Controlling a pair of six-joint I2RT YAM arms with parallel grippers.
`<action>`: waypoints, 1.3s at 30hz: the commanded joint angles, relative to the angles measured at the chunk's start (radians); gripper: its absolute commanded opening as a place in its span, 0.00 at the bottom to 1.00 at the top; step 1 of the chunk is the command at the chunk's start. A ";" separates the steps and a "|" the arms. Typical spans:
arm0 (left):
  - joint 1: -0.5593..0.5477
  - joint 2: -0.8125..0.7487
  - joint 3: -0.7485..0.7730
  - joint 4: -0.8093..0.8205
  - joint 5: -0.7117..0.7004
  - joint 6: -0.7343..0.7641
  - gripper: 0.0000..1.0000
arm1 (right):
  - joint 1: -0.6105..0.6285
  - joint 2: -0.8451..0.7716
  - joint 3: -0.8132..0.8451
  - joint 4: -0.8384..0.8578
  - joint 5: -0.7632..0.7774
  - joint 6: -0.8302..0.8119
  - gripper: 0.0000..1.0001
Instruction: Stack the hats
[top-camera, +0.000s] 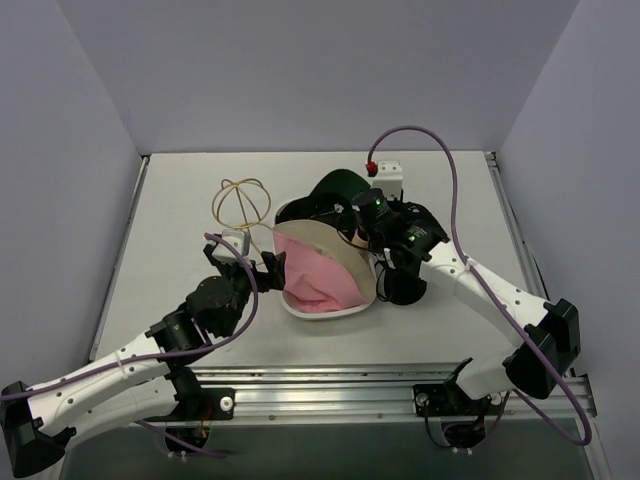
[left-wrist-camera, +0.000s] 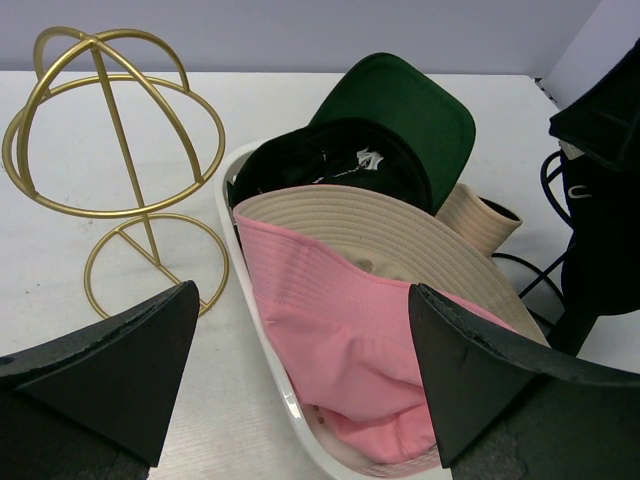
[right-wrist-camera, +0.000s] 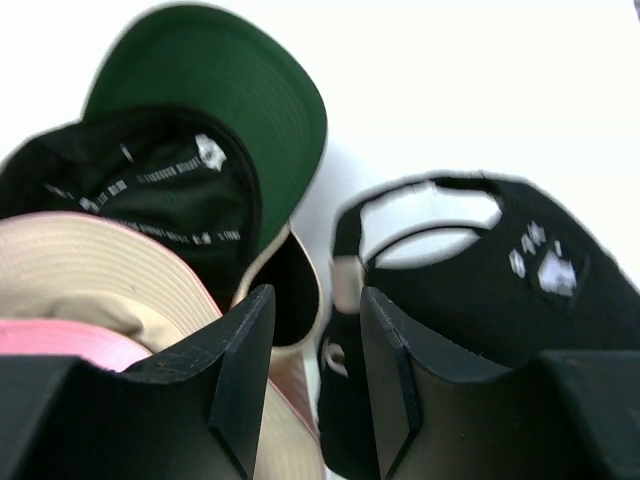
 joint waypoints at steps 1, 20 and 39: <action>-0.005 -0.010 0.026 0.034 -0.014 0.008 0.95 | -0.007 0.050 0.087 -0.013 0.019 -0.038 0.36; -0.005 0.048 0.045 0.036 0.048 -0.001 0.97 | 0.022 -0.179 -0.196 0.067 -0.218 0.065 0.34; -0.004 0.074 0.054 0.036 0.071 -0.009 0.98 | -0.119 -0.438 -0.395 -0.056 -0.164 0.117 0.34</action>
